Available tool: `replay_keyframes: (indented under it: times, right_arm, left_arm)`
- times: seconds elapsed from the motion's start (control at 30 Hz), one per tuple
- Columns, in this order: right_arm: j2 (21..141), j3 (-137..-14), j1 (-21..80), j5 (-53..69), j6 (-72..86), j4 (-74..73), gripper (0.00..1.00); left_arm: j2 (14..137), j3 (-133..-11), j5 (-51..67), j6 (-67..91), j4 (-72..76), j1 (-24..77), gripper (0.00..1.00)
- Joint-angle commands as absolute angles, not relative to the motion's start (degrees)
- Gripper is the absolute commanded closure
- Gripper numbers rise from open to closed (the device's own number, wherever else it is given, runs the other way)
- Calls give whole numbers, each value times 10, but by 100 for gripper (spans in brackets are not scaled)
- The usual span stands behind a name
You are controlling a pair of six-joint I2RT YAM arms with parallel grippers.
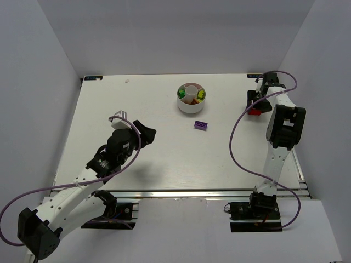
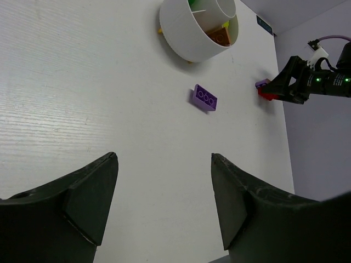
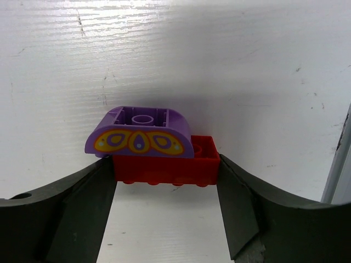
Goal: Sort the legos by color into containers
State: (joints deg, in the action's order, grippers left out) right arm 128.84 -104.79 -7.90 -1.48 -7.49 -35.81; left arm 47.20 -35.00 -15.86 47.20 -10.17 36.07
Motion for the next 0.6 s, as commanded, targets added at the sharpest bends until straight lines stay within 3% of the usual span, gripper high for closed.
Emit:
replay_keyframes:
  times: [0.0, 0.3, 0.43, 0.57]
  right_arm:
    - [1299, -1068, -84, -10, -68, -338, 26]
    - [1248, -1005, -94, 29, -82, -280, 66]
    - [1196, -958, -95, 83, -100, -263, 80]
    - [1113, -873, -95, 191, -170, -242, 88]
  left_arm:
    - [468, -372, -151, 472, -92, 360, 22]
    - [494, -363, -82, 483, -26, 360, 28]
    - [524, -366, -27, 485, 27, 360, 28]
    - [554, -372, 26, 486, 72, 360, 28]
